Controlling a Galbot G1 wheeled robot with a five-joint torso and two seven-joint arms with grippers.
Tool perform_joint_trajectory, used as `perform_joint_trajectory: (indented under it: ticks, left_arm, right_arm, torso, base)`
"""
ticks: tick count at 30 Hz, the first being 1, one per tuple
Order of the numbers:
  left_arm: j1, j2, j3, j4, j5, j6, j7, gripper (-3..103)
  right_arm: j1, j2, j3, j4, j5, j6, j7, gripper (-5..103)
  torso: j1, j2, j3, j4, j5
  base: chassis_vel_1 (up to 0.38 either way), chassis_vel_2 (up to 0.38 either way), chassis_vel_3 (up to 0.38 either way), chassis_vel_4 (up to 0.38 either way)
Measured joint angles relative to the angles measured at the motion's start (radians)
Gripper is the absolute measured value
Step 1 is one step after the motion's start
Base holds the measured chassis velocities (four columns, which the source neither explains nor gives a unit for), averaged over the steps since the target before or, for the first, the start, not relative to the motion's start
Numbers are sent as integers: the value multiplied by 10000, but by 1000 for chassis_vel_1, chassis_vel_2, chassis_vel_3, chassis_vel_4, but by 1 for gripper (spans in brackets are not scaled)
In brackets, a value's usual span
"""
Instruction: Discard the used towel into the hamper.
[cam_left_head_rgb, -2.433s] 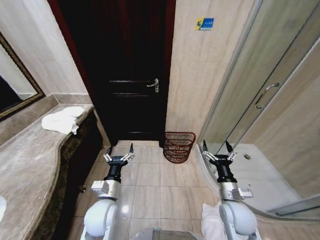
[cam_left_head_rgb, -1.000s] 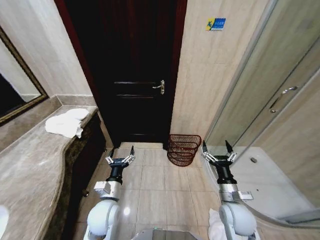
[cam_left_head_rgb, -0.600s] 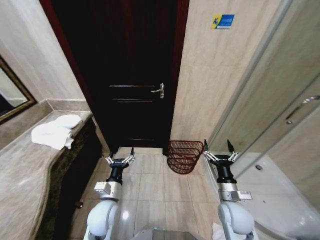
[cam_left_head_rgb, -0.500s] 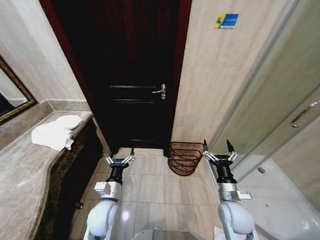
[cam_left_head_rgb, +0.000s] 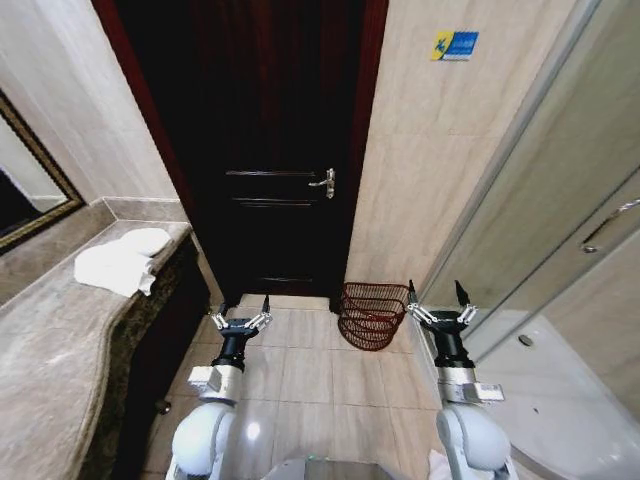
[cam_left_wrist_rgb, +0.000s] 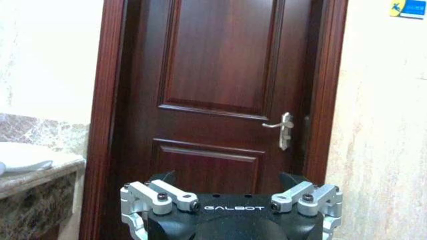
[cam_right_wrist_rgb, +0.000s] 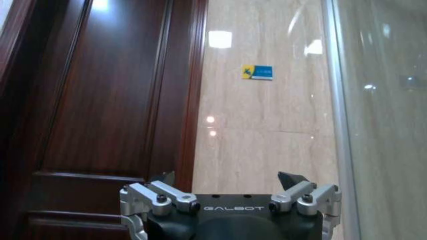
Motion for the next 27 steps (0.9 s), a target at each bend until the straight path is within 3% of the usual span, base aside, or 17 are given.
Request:
perform_joint_trajectory:
  ticks: [10,15,18,27]
  left_arm:
    - [-70,4,-182,-10,-213,-56,-77,100]
    - [-355,0,-537,-93,-1018,-295,-483,103]
    - [-581,116,-888,-161,-1651,-180,-746,99]
    - [-660,53,-927,-238,-1799,123,-983,100]
  right_arm:
    - [106,-62,-4,-134,122,81,104,100]
    - [117,-145,18,-157,150,134,92,100]
    - [103,-169,23,-168,151,162,-5,100]
    - [274,-259,-110,-156,312,120,253,100]
  torso:
    - [3,-2,1,2,-3]
    - [1,-2,1,1,4]
    - [1,-2,1,0,1]
    - [1,-2,1,1,0]
  base:
    - [143,161,-133,-152]
    - [21,14,-15,-15]
    - [-15,-29,29,37]
    - [-3,-3,5,6]
